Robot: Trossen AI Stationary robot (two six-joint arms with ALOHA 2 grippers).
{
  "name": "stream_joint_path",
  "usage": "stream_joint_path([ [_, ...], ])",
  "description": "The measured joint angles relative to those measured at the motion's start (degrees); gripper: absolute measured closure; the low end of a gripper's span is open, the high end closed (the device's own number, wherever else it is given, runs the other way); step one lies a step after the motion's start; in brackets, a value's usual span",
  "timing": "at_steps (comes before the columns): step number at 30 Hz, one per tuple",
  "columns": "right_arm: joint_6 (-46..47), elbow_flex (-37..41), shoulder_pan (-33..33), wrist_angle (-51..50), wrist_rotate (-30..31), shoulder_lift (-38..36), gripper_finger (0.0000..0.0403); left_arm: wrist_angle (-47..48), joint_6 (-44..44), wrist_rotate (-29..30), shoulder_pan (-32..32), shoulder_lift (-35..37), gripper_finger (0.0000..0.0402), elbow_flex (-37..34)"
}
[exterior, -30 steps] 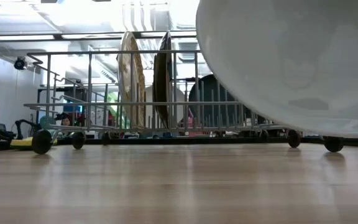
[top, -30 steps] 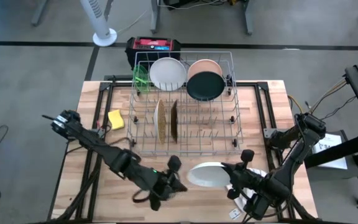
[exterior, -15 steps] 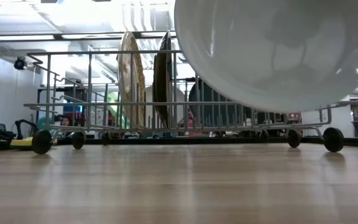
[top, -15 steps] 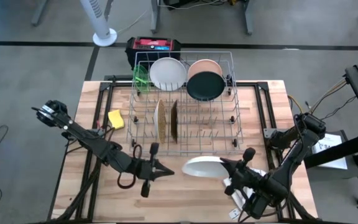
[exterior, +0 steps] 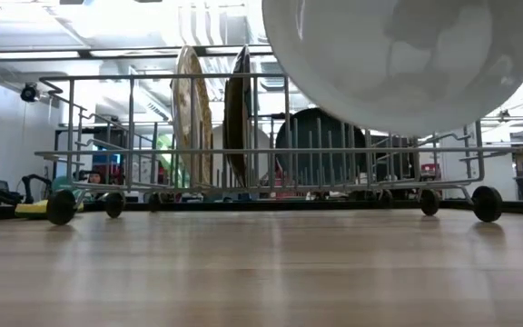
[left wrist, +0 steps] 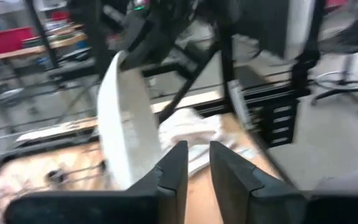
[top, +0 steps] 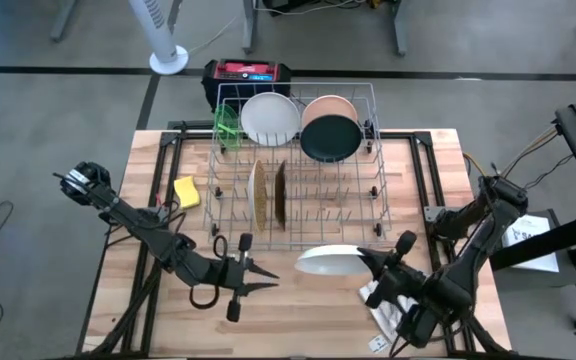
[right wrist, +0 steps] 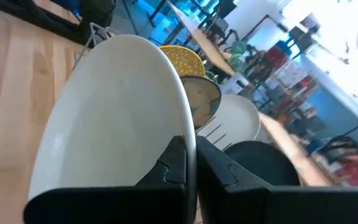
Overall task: Sort dishes
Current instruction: Put the white plate into the dish rack
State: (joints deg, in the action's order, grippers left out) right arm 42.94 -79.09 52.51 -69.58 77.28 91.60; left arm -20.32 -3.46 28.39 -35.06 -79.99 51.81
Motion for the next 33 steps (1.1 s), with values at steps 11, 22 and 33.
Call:
stream_joint_path([
  [11,-21.9,-0.1,-5.3,20.8,-14.8,-8.9,0.0403,3.7,4.1,11.2,-2.9,0.0,0.0293,0.0],
  [22,-53.7,0.7,-14.1,42.0,-27.4,-9.4,0.0403,3.3,8.6,23.5,-10.3,0.6,0.0262,0.0],
  [33,-73.8,2.4,-20.9,58.1,-44.5,-9.4,0.0403,2.3,7.2,34.5,-17.8,1.2,0.0232,0.0],
])
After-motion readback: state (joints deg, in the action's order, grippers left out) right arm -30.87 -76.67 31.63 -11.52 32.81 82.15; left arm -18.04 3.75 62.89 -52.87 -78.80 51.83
